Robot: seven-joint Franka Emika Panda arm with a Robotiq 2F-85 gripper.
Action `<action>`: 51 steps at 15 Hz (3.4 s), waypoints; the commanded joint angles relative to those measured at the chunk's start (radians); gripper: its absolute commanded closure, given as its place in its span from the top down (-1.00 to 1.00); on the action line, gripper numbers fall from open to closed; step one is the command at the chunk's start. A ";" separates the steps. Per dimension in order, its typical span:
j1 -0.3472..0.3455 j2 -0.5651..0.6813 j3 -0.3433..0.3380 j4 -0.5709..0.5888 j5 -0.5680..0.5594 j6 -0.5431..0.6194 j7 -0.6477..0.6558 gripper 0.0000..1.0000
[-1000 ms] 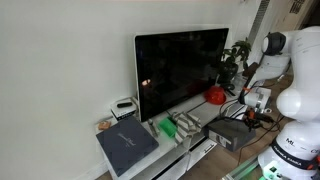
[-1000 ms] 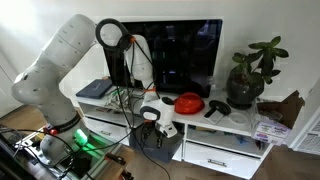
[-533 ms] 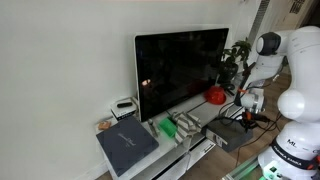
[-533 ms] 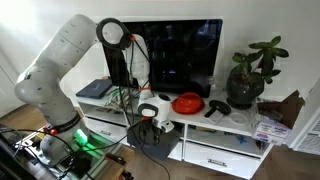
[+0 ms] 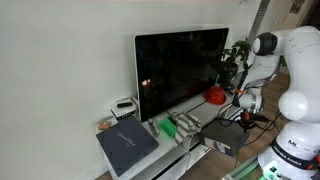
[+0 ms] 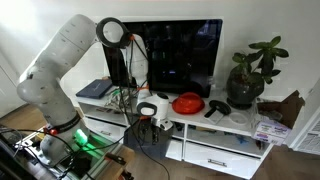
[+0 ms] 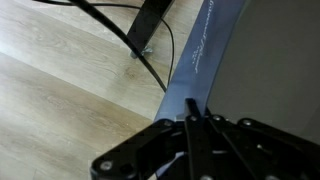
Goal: Put the grey box on the middle shelf
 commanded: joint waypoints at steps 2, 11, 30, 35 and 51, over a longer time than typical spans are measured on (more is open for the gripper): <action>-0.061 -0.028 0.073 -0.013 0.010 0.035 -0.036 -0.99; -0.194 -0.066 0.215 -0.058 -0.006 0.147 -0.092 -0.99; -0.393 -0.222 0.268 -0.250 -0.030 0.146 -0.222 -0.99; -0.531 -0.181 0.390 -0.206 -0.014 0.145 -0.218 -0.99; -0.543 0.132 0.553 0.037 -0.055 0.271 -0.142 -0.99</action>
